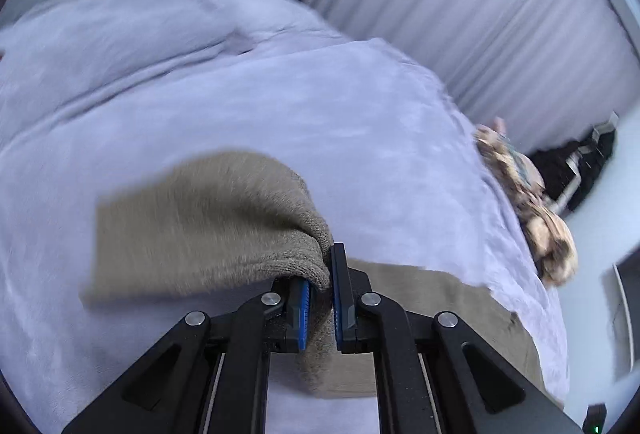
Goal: Fold small clothes
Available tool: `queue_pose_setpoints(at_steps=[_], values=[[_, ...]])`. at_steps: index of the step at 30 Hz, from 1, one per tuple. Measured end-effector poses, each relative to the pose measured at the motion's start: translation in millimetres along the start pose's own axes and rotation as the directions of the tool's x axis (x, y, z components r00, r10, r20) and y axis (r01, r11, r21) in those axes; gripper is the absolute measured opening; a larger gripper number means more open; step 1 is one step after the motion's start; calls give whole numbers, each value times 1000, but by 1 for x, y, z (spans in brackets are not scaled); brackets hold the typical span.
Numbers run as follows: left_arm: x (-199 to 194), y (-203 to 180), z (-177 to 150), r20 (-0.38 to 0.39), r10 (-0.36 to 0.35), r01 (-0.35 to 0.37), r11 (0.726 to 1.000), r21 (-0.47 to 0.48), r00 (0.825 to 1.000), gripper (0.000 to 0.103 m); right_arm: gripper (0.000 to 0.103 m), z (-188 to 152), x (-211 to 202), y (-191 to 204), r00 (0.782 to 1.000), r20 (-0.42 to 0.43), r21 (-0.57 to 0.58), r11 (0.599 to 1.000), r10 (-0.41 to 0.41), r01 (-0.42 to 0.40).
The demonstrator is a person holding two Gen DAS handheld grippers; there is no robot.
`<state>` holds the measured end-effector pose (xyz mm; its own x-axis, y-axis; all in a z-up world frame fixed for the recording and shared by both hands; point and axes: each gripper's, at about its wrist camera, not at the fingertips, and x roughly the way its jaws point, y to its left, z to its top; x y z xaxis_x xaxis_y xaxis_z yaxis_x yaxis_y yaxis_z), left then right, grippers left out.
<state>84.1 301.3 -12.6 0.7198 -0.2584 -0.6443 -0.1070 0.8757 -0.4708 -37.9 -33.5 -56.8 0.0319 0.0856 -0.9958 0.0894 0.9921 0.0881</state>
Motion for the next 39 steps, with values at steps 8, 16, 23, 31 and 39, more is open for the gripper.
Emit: queue_pose_setpoints(at_steps=[8, 16, 23, 31, 39], values=[[32, -192, -35, -141, -210, 245, 918, 313, 967, 10, 103, -12, -24, -68, 998, 62, 128, 991, 21, -28], [107, -294, -149, -393, -100, 295, 828, 476, 914, 20, 103, -30, -13, -153, 998, 51, 300, 952, 39, -53], [90, -282, -159, -351, 18, 184, 825, 534, 936, 98, 103, -38, -1, -202, 996, 53, 383, 920, 68, -83], [72, -191, -76, -260, 125, 17, 875, 483, 957, 98, 103, 41, -42, -119, 952, 300, -20, 998, -55, 64], [155, -129, -65, -406, 228, -60, 921, 386, 885, 97, 99, 110, 8, 9, 837, 490, -408, 785, -243, 467]])
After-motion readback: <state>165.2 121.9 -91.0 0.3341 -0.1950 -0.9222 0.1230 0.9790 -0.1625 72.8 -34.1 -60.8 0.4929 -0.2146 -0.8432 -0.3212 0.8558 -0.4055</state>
